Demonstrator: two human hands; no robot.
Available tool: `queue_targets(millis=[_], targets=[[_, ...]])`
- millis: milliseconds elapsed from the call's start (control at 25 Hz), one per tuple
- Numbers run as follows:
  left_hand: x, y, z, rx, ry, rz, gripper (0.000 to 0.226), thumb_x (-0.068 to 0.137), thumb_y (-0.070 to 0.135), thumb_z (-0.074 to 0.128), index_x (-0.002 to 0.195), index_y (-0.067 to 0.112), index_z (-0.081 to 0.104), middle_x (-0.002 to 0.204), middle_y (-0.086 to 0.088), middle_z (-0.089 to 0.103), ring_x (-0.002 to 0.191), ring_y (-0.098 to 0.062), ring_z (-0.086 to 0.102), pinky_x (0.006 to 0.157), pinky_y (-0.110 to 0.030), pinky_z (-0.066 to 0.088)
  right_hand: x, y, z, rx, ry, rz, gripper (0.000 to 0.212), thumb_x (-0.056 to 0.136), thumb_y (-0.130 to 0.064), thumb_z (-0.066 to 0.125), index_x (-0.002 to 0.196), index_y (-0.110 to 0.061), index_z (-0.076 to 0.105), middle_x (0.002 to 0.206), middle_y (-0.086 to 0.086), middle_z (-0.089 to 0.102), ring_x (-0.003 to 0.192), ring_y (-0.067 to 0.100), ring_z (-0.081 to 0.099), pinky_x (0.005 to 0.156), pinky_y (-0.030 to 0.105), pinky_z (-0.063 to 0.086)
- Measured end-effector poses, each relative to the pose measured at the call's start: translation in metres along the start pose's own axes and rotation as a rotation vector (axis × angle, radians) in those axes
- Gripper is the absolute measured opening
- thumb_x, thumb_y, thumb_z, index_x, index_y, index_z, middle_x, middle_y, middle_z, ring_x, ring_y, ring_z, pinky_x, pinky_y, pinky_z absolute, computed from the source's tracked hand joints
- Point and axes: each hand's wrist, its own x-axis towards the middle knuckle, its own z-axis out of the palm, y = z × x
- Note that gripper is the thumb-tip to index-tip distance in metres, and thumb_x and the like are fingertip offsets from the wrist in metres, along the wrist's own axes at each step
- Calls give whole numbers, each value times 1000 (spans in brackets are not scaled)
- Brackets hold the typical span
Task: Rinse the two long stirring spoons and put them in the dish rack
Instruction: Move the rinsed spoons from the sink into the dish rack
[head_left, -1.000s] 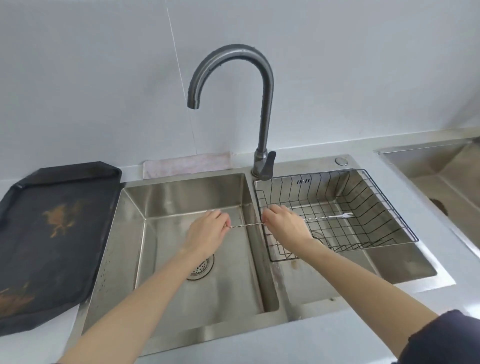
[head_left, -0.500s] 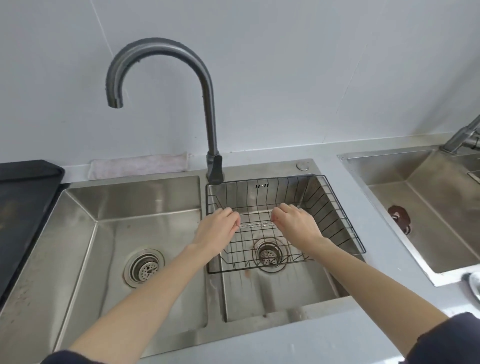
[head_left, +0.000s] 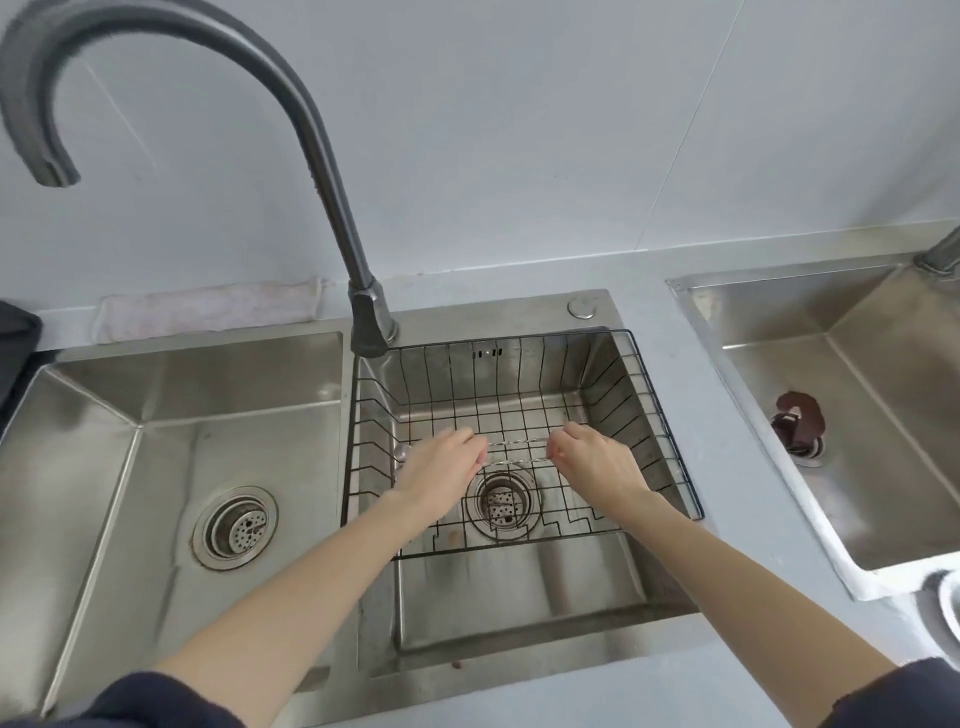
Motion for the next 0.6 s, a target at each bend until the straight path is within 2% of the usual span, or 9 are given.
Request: queue_targets(millis=[280, 600], targets=[[6, -9, 25, -4, -83, -20, 20, 95, 19, 42, 105, 13, 58, 111, -1, 61, 107, -17, 55, 84, -33, 52, 12, 0, 18, 6, -136, 15, 23, 97, -15, 41, 112, -10, 59, 117, 6, 60, 106, 30, 59, 77, 38, 50], [8, -15, 37, 27, -95, -56, 20, 95, 14, 43, 107, 12, 58, 112, -3, 62, 108, -20, 55, 89, -32, 47, 20, -3, 29, 19, -215, 28, 23, 97, -18, 42, 111, -11, 59, 119, 7, 58, 109, 31, 58, 82, 38, 50]])
